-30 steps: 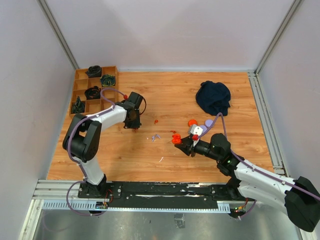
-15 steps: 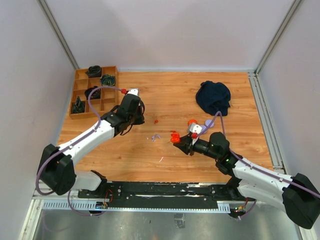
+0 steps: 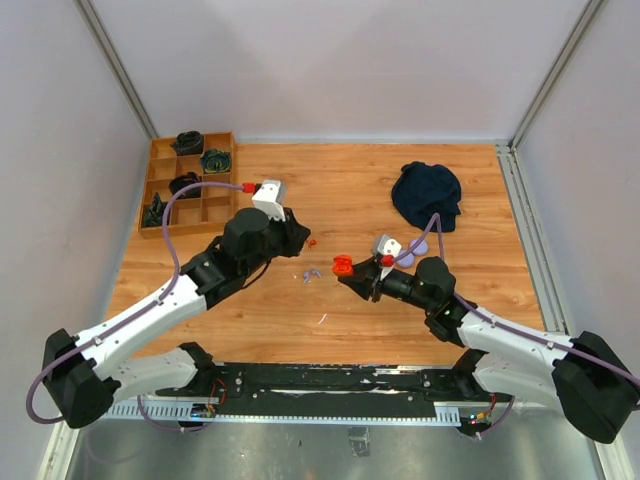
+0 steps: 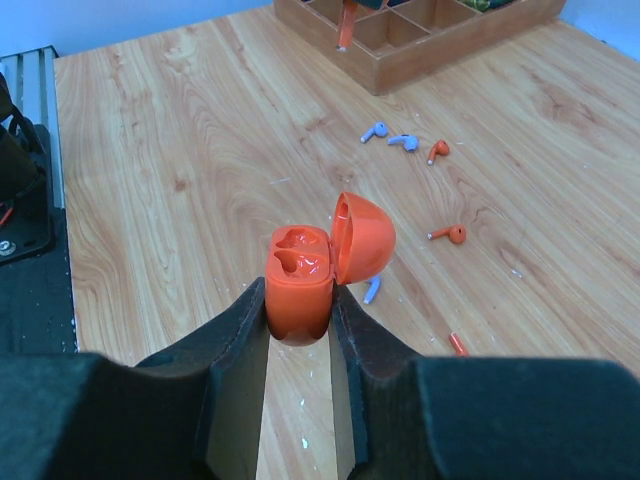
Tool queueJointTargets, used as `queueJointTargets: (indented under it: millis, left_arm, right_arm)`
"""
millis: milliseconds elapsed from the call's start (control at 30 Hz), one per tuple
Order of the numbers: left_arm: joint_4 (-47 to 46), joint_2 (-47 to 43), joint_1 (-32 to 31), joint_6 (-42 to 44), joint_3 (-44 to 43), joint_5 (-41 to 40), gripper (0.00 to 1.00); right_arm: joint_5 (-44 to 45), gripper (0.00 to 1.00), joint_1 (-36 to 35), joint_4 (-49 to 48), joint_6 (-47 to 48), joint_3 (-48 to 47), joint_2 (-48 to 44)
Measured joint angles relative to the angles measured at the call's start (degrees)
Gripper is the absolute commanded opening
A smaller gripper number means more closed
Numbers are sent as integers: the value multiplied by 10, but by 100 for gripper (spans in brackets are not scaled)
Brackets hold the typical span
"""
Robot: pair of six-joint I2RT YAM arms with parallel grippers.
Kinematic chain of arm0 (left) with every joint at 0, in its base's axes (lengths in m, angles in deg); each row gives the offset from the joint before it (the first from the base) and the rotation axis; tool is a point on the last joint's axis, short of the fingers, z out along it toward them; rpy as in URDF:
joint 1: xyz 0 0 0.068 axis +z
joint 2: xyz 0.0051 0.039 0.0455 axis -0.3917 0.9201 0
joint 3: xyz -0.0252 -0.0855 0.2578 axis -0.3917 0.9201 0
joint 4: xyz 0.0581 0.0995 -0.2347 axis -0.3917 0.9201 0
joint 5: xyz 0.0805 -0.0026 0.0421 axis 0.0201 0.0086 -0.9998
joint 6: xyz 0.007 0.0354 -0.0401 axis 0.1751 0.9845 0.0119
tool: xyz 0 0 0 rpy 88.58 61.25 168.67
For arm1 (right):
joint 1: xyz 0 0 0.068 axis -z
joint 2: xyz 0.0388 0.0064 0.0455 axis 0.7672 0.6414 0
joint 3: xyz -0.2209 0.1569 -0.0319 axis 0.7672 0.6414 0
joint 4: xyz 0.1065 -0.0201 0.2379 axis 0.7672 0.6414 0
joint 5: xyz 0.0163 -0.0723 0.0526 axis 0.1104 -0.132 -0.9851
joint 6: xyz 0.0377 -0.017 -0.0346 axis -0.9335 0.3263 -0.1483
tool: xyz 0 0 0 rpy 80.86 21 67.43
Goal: Insert the wireless bluetooth earbuds into the charging case
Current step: Pick up the earbud from the center of the board, then place the earbud in the charging case.
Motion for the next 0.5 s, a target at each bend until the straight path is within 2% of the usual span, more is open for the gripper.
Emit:
queueJointTargets:
  millis: [233, 500]
  left_arm:
    - [-90, -50, -62, 31, 53, 13, 20]
    - [-167, -63, -123, 85, 69, 29, 20]
  right_arm:
    - [-14, 6, 0, -37, -18, -7, 14]
    - [-36, 6, 0, -90, -39, -9, 28]
